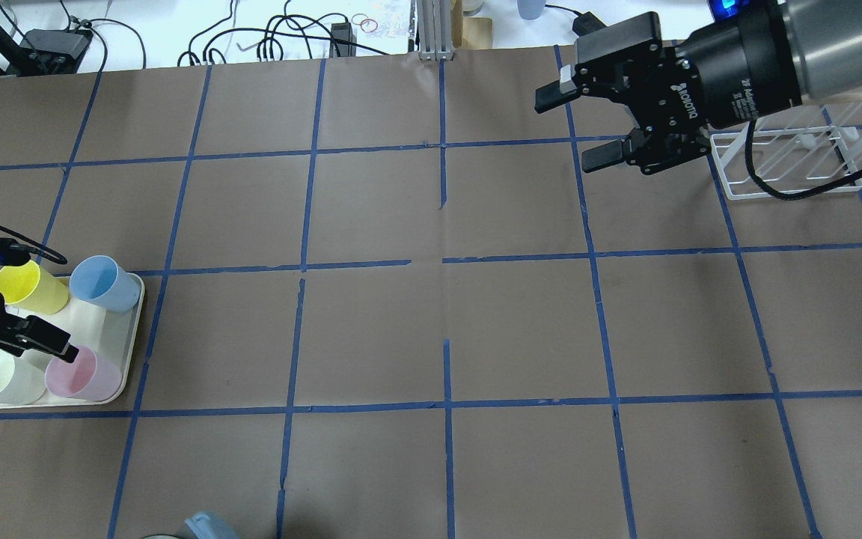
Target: Transfer IKEA cup to right arm and place on rack
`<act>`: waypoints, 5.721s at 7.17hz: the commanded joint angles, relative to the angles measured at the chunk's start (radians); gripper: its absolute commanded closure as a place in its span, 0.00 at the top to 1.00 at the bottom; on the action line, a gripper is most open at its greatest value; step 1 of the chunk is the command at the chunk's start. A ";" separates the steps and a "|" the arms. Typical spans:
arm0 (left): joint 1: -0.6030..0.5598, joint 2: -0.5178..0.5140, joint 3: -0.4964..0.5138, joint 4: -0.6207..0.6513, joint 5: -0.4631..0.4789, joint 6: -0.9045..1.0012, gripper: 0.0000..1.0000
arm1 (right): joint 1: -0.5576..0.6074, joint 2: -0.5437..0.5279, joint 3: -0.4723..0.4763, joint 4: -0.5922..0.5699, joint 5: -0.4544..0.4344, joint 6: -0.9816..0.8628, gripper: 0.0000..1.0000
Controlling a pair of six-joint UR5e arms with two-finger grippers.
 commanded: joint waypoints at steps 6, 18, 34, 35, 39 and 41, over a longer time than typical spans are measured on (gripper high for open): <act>0.006 -0.024 -0.055 0.081 0.026 -0.056 0.84 | -0.025 0.006 0.090 0.307 0.380 -0.285 1.00; 0.006 -0.002 -0.040 0.088 0.034 -0.066 0.00 | 0.049 0.009 0.113 0.387 0.544 -0.479 1.00; -0.610 0.084 0.291 -0.801 -1.335 -0.253 0.00 | 0.040 0.031 0.111 0.539 0.586 -0.469 1.00; -0.649 0.071 0.290 -0.731 -1.392 -0.304 0.00 | 0.040 0.046 0.111 0.550 0.586 -0.469 1.00; -0.703 0.096 0.273 -0.701 -1.449 -0.365 0.00 | 0.043 0.057 0.098 0.606 0.583 -0.454 1.00; -0.706 0.111 0.276 -0.701 -1.450 -0.366 0.00 | 0.041 0.052 0.096 0.608 0.580 -0.411 1.00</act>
